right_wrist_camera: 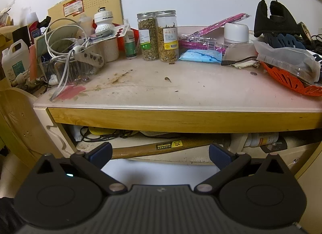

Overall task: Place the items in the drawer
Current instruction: 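Lower the white item onto the drawer bottom and open the left tool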

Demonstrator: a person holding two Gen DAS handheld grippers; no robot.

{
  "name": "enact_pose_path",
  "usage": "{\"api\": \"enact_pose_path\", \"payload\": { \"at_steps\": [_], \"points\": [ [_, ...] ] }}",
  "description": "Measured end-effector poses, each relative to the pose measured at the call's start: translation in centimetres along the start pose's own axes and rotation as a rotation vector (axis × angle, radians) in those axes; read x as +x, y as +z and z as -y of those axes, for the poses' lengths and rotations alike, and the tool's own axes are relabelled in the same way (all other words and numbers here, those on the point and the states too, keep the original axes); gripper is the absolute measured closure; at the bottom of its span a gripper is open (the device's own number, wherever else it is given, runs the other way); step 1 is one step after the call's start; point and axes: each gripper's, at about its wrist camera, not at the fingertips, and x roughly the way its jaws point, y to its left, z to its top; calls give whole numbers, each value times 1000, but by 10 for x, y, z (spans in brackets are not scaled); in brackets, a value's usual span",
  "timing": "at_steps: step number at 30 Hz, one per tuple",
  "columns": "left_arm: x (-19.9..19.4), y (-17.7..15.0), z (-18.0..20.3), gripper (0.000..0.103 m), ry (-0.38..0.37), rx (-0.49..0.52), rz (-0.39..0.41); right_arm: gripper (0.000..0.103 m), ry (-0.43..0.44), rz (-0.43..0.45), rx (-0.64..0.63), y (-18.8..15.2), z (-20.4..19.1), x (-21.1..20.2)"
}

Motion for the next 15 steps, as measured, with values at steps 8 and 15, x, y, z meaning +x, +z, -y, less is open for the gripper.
{"api": "enact_pose_path", "payload": {
  "at_steps": [8,15],
  "points": [
    [-9,-2,3,0,5,3,1,1,-2,-2,3,0,1,0],
    [-31,-5,0,0,-5,6,37,0,-5,-14,3,-2,2,0]
  ]
}}
